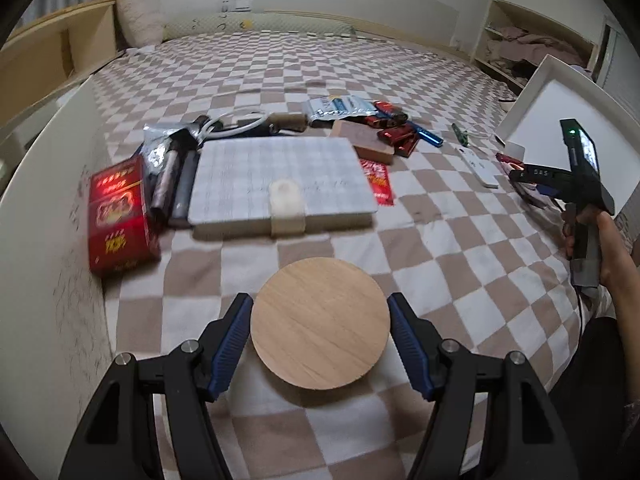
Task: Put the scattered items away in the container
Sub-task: 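Bring right gripper to the purple booklet beside the orange scissors, then close right gripper on the purple booklet and lift it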
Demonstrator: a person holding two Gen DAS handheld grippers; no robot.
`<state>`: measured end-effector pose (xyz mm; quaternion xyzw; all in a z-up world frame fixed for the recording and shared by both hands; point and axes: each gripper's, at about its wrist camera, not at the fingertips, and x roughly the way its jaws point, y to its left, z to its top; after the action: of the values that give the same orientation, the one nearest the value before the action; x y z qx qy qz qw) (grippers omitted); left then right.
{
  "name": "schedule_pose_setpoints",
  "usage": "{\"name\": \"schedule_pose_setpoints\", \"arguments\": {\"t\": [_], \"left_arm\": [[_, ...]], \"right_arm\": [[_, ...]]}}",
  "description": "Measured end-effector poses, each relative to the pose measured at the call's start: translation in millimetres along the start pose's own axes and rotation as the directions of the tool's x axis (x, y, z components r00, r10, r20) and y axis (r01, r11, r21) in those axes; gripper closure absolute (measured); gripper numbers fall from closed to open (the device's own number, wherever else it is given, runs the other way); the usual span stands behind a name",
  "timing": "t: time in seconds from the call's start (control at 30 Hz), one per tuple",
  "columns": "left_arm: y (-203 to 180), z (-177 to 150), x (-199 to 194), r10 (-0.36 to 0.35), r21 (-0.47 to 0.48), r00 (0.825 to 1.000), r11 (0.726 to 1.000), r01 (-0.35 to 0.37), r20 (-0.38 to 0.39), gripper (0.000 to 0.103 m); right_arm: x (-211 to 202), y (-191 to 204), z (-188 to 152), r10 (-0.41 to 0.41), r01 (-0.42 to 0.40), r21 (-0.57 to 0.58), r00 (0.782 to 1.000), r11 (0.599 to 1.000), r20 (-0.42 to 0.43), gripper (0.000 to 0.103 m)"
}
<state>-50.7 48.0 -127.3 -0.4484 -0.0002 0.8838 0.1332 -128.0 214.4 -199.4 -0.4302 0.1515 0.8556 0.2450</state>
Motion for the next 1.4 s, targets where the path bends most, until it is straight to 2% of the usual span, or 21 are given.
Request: {"name": "schedule_pose_setpoints", "arguments": {"t": [0.07,0.13,0.17,0.2,0.23,0.3,0.4,0.53,0.57,0.6,0.63,0.67,0.7,0.73,0.83,1.0,1.13,1.17,1.2,1.23,1.4], "left_arm": [[0,-4,-1,0.020,0.014,1.000,1.000,-0.020,-0.003,0.035],[1,-7,-4,0.041,0.029,0.999,0.999,-0.041,0.004,0.035],[2,-8,-5,0.046,0.028,0.999,0.999,-0.046,0.009,0.035],[4,-10,-7,0.049,0.023,0.999,0.998,-0.050,0.013,0.035],[6,-11,-8,0.050,0.018,0.999,0.999,-0.050,0.015,0.035],[8,-13,-9,0.049,0.009,0.999,0.999,-0.049,0.016,0.035],[8,-18,-9,0.044,0.006,0.999,0.999,-0.044,0.015,0.035],[5,-20,-12,0.041,0.011,0.999,0.999,-0.042,0.023,0.035],[5,-20,-12,0.040,0.010,0.999,0.999,-0.040,0.023,0.035],[5,-21,-12,0.039,0.008,0.999,0.999,-0.039,0.023,0.035],[5,-21,-11,0.039,0.005,0.999,0.999,-0.039,0.023,0.035],[6,-21,-11,0.037,0.003,0.999,0.999,-0.037,0.023,0.035],[6,-21,-10,0.035,-0.001,0.999,0.999,-0.035,0.021,0.035],[6,-22,-9,0.034,-0.006,0.999,0.999,-0.034,0.020,0.035],[6,-22,-6,0.036,-0.014,0.999,0.999,-0.035,0.016,0.035],[4,-20,-4,0.044,-0.012,0.999,0.999,-0.043,0.018,0.035],[4,-18,-4,0.044,-0.009,0.999,0.999,-0.044,0.023,0.035],[4,-18,-3,0.045,-0.010,0.999,0.999,-0.045,0.021,0.035],[3,-18,-2,0.047,-0.010,0.999,0.999,-0.047,0.018,0.035],[3,-18,-2,0.048,-0.010,0.999,0.999,-0.048,0.016,0.035],[3,-18,-5,0.047,-0.008,0.999,0.999,-0.047,0.020,0.035]], "right_arm": [[-8,9,-3,0.000,0.000,-0.026,1.000,1.000,0.008,0.036],[-20,16,-6,0.048,-0.047,-0.033,0.999,0.998,0.020,0.036],[-27,18,-9,0.086,-0.085,-0.024,0.996,0.996,0.029,0.044],[-35,19,-13,0.122,-0.122,-0.016,0.992,0.992,0.027,0.064],[-41,20,-18,0.164,-0.164,-0.004,0.986,0.986,0.023,0.068],[-45,25,-25,0.208,-0.208,-0.008,0.978,0.978,0.008,0.069],[-49,38,-38,0.218,-0.218,-0.056,0.976,0.974,-0.010,0.069],[-53,47,-46,0.248,-0.249,-0.058,0.968,0.967,-0.025,0.069],[-56,47,-48,0.241,-0.242,-0.053,0.970,0.969,-0.015,0.069],[-58,46,-49,0.238,-0.238,-0.046,0.971,0.970,-0.003,0.063],[-59,44,-49,0.223,-0.222,-0.030,0.975,0.975,0.013,0.030],[-60,40,-48,0.191,-0.191,-0.003,0.981,0.982,0.032,0.009],[-64,38,-48,0.178,-0.179,0.020,0.982,0.984,0.070,0.000],[-64,37,-46,0.182,-0.184,0.026,0.980,0.983,0.074,0.000],[-46,37,-40,0.222,-0.223,0.091,0.975,0.971,0.016,0.000],[-5,53,-35,0.229,-0.209,0.174,0.968,0.962,-0.106,0.000],[2,66,-35,0.141,-0.128,0.140,0.986,0.982,-0.088,0.001],[0,66,-35,0.134,-0.122,0.136,0.987,0.983,-0.084,0.005],[0,65,-36,0.110,-0.100,0.130,0.991,0.986,-0.075,0.019],[-1,63,-36,0.103,-0.094,0.131,0.992,0.987,-0.068,0.027],[-10,58,-44,0.157,-0.150,0.105,0.986,0.983,-0.059,0.030]]}}
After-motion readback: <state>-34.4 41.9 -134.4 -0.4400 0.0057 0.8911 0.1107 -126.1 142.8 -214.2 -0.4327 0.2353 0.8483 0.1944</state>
